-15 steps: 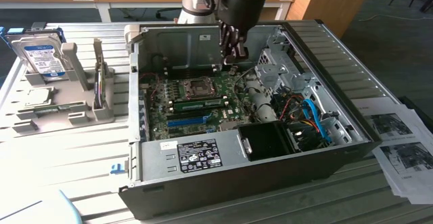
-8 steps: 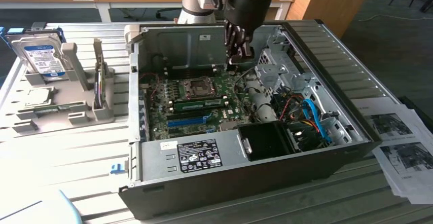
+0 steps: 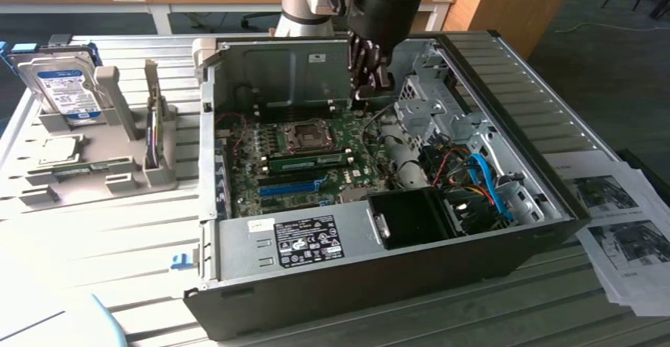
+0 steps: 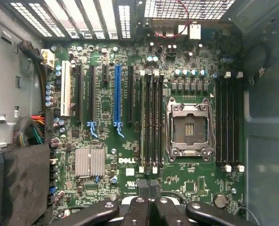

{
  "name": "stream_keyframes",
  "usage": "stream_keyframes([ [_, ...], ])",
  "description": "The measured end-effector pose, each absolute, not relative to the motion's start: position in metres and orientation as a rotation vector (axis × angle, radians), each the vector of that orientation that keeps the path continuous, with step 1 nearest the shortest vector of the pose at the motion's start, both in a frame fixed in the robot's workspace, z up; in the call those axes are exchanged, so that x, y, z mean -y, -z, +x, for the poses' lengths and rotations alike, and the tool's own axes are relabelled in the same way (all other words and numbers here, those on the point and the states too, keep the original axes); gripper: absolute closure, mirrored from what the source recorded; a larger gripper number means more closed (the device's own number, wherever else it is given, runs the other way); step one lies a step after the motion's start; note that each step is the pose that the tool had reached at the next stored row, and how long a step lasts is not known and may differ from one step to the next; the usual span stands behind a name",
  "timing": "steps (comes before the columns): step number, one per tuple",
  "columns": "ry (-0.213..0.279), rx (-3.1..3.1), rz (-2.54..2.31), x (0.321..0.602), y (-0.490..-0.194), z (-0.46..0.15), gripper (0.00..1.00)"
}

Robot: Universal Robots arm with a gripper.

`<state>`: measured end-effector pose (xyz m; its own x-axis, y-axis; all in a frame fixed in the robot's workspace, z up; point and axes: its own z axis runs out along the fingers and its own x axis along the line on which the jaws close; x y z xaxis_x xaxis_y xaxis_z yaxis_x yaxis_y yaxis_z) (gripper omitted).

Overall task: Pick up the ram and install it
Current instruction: 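Press down the ram until it locks into place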

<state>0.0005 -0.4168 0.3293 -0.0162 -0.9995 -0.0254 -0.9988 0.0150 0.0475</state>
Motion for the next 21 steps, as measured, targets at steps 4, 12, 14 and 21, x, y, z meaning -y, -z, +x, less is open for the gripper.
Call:
stream_keyframes([
  [4,0.081,2.227,2.193,0.417,-0.324,0.001,0.91],
  [12,0.082,2.227,2.193,0.417,-0.315,0.001,0.91],
  [14,0.082,2.227,2.193,0.417,-0.313,0.001,0.91],
  [21,0.082,2.227,2.193,0.417,-0.307,0.001,0.91],
])
